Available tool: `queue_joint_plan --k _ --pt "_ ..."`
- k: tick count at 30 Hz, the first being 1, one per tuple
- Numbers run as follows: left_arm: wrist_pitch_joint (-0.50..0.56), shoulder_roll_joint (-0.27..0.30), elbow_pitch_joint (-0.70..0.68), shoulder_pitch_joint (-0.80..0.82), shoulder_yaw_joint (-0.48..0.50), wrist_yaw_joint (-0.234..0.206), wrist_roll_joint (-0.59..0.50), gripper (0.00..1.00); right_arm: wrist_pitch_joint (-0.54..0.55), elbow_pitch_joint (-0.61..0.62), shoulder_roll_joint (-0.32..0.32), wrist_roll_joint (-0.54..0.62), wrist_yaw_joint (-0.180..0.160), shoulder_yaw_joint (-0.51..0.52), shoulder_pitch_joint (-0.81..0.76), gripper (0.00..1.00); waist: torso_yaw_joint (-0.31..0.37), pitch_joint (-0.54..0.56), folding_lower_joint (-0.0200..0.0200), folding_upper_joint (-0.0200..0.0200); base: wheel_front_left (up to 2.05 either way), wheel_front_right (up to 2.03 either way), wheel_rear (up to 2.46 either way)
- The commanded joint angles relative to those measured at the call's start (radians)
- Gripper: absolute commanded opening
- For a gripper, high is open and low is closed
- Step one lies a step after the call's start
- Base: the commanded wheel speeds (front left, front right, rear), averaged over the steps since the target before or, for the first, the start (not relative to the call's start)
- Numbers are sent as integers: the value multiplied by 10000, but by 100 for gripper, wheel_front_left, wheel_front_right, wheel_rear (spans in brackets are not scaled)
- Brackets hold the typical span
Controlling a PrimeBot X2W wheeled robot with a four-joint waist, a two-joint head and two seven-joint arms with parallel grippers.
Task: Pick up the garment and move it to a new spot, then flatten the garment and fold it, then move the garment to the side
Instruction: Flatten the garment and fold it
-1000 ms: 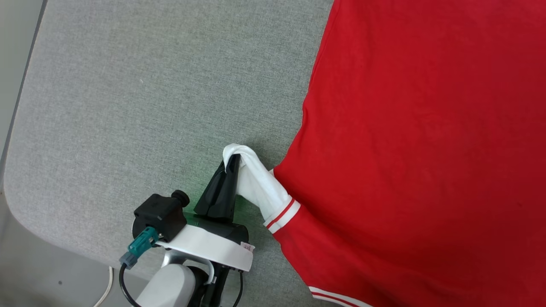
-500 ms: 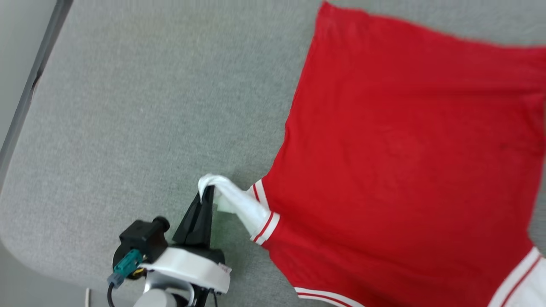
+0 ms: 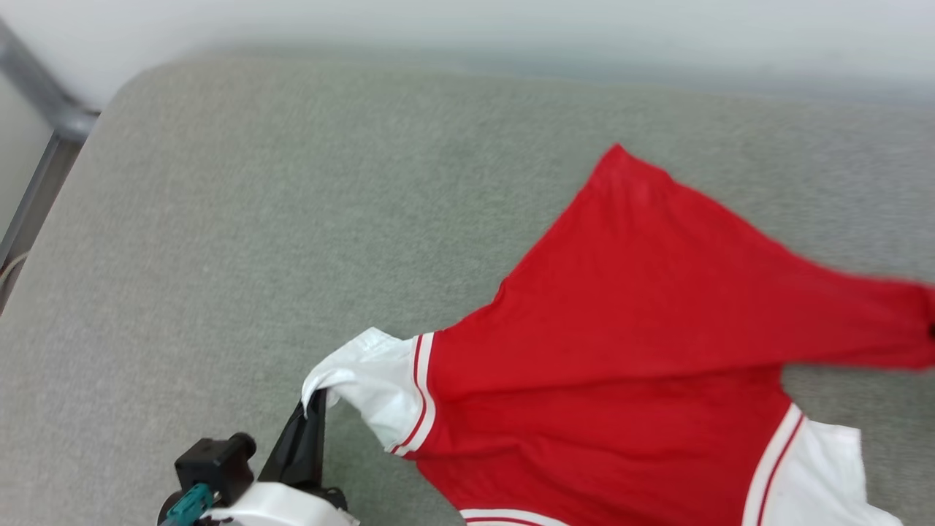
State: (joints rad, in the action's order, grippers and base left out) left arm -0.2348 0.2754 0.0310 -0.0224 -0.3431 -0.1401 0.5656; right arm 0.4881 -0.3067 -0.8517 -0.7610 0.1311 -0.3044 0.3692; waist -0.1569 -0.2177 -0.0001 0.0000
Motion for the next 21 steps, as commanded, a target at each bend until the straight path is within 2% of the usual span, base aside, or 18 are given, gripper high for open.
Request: queue_joint_plan --k 1,8,12,18,21 --pt "20 102 -48 -153 79 -48 26 0 -103 121 67 -63 -8 136 -485 0 380 410 1 0 0 0 0" --pt "136 347 -183 -552 197 -203 92 0 -453 931 471 -144 -8 1271 -3264 0 704 854 1 0 0 0 0" --pt "159 438 -239 -645 230 -242 126 0 -318 1256 1174 71 -8 2059 -4862 0 814 865 1 0 0 0 0" --pt "180 463 -183 -497 159 -206 130 0 73 894 2125 189 -8 2390 -5906 0 791 823 1 0 0 0 0" --pt "176 481 -144 -445 137 -174 134 0 -10 813 2325 324 -8 2522 -5982 0 765 851 1 0 0 0 0"
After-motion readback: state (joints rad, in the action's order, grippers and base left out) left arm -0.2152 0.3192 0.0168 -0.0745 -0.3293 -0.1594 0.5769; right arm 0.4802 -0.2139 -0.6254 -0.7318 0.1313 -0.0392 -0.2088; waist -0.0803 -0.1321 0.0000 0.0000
